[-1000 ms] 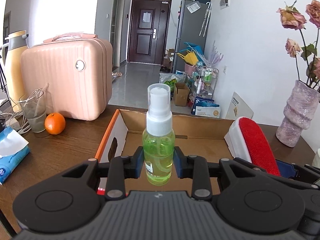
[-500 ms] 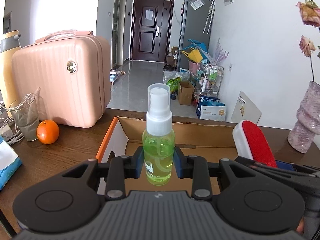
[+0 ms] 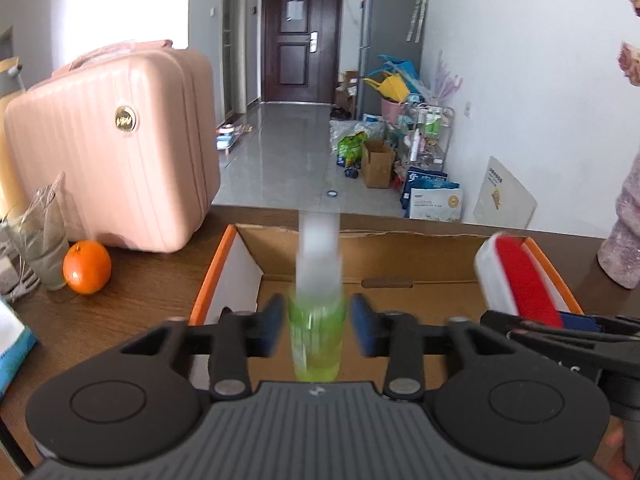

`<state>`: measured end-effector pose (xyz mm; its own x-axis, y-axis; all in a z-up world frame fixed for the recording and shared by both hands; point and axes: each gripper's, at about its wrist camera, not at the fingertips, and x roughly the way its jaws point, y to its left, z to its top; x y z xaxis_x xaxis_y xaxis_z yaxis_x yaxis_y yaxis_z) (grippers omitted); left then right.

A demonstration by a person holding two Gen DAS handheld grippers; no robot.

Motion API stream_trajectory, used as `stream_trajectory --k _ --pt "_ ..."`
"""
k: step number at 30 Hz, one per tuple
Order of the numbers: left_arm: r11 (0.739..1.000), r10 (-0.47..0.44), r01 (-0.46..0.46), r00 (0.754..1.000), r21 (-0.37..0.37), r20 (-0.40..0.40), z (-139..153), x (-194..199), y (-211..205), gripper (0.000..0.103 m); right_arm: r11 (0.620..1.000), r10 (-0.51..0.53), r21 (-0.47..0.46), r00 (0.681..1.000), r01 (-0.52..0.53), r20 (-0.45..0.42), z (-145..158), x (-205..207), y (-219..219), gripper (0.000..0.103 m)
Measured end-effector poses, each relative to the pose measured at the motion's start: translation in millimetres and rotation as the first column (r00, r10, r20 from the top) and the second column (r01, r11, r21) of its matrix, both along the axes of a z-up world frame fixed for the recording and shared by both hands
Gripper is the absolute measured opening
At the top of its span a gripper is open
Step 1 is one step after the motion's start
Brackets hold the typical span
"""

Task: Organize rigid objects
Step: 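Lower both held items into the box and open both grippers, then withdraw both grippers from the box back toward the remaining items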

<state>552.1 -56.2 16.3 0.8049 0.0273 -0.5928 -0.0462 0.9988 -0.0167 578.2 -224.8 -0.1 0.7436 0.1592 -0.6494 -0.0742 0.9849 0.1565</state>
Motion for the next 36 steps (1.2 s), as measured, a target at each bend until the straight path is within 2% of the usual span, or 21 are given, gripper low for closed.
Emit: stream_trajectory --k 1,3,5,20,36 --pt "1.000 0.004 -0.004 1.000 0.005 0.014 2.0 -2.3 1.4 0.088 1.000 -0.006 -0.009 1.000 0.006 0.001 1.1 -1.1 -0.2 0.067" --pt "0.999 0.036 -0.037 0.998 0.024 0.055 7.8 -8.6 3.1 0.097 0.999 -0.037 -0.035 0.999 0.038 0.021 5.1 -6.0 -1.6 0.088" --pt "0.999 0.036 -0.036 0.998 0.013 0.051 11.2 -10.8 5.8 0.101 0.999 -0.046 -0.025 0.999 0.047 0.029 7.3 -8.3 -5.4 0.091" --pt "0.997 0.071 -0.072 0.996 0.027 0.049 15.2 -19.1 8.0 0.103 0.996 -0.055 -0.064 0.998 0.057 0.034 5.6 -18.7 -5.1 0.100" --pt "0.996 0.093 -0.093 0.993 0.000 0.073 23.2 -70.0 22.9 0.103 0.999 -0.047 -0.020 0.987 0.050 0.156 19.0 -83.7 -15.8 0.102"
